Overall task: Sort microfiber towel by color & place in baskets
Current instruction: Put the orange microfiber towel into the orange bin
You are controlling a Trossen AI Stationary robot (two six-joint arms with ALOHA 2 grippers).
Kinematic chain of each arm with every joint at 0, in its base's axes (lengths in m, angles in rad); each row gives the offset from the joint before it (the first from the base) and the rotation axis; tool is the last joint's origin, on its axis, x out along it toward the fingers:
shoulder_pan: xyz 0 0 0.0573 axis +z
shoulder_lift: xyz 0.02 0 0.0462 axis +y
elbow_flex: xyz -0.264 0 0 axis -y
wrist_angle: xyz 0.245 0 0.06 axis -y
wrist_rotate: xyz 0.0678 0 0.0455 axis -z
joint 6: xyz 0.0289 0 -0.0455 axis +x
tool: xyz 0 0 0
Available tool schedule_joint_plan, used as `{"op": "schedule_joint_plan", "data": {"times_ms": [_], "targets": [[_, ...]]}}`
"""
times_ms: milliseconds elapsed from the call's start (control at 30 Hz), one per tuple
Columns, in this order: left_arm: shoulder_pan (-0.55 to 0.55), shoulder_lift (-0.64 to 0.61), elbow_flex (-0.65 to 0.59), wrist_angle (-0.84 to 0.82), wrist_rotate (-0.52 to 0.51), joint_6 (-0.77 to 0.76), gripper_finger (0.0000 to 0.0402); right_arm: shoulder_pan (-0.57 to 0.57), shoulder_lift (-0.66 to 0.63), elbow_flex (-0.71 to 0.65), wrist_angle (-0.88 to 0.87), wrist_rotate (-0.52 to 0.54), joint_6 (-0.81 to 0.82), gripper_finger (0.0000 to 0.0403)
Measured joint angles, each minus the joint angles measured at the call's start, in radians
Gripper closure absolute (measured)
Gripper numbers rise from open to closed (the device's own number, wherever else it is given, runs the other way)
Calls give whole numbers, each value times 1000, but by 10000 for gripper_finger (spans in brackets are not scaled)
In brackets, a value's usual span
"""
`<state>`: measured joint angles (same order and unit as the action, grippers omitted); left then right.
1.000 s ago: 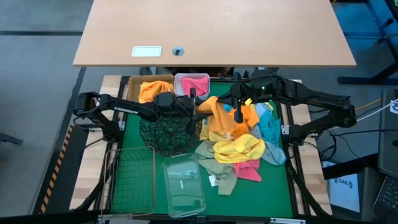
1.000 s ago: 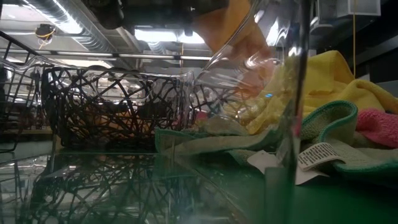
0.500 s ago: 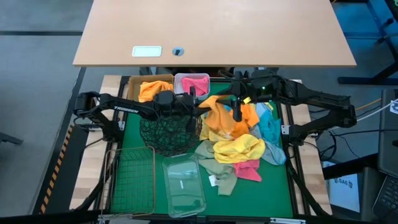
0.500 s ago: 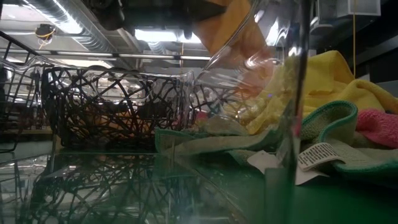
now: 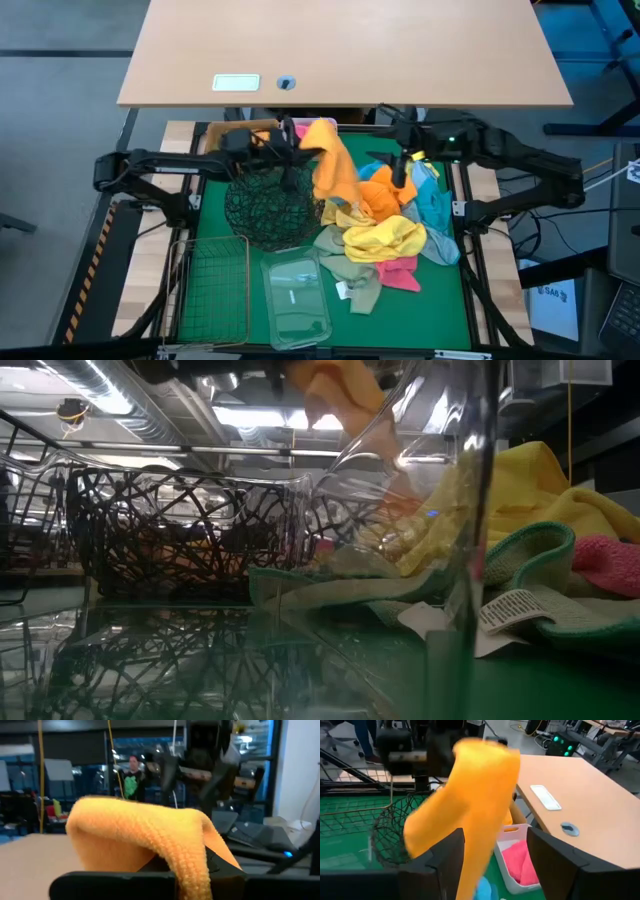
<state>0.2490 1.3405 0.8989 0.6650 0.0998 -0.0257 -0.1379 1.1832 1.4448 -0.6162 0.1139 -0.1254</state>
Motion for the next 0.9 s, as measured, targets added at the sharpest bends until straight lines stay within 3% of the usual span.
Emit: {"op": "schedule_joint_plan", "data": {"times_ms": [167,333,567,900], "targets": [[46,-117,0,-63,0,1,399,0,-46,0,-103,-52,83,189],[107,-222,0,-114,0,1,400,0,-46,0,-221,-204,175,189],[221,-358,0,-240,-12,2,400,1,-11,0,-319,-356,182,189],[401,-483,0,-610,-150,13,400,1,59,0,-363,-377,181,189]]}}
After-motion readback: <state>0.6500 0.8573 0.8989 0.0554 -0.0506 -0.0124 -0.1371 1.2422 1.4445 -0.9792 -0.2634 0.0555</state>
